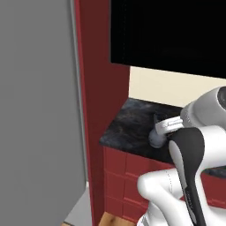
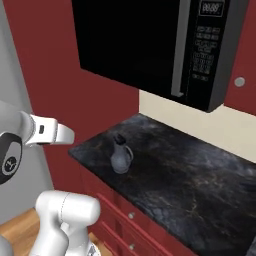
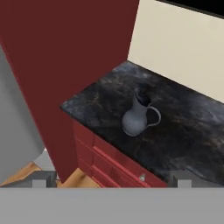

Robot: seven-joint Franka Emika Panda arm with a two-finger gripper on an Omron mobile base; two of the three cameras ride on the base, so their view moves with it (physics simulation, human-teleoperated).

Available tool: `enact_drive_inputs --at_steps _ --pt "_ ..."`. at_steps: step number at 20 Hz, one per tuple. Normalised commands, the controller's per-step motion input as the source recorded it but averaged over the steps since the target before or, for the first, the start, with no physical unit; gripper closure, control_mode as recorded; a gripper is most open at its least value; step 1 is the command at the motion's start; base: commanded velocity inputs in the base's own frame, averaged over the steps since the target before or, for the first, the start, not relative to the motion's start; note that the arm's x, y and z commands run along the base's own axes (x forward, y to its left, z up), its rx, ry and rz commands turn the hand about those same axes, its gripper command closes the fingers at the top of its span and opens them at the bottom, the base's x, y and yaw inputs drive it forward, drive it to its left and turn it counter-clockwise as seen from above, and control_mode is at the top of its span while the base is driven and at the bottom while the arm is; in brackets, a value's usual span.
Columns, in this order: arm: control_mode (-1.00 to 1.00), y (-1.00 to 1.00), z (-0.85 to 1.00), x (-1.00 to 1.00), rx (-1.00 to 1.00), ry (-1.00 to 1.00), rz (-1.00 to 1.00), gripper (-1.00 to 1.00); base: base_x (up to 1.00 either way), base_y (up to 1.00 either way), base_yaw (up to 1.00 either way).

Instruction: Move the sushi and pork chop from the top shelf to the second highest shelf to make space. Then, place the pitcher from the counter on the cleared top shelf.

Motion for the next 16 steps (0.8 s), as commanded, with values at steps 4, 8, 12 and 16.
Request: enact_drive_inputs --at_steps 4,8,12,16 --pt "1.00 0.00 0.00 0.00 0.00 0.00 0.00 -1.00 0.20 -0.50 0.35" --pt "1.00 0.00 0.00 0.00 0.00 0.00 0.00 -1.00 0.01 -0.36 0.28" --pt "-1.00 -0.11 -0.03 0.00 0.00 -0.02 0.07 -1.00 0.00 0.00 0.00" --pt "-1.00 0.00 -0.17 0.00 0.00 -0.04 0.00 -1.00 0.00 0.00 0.00"
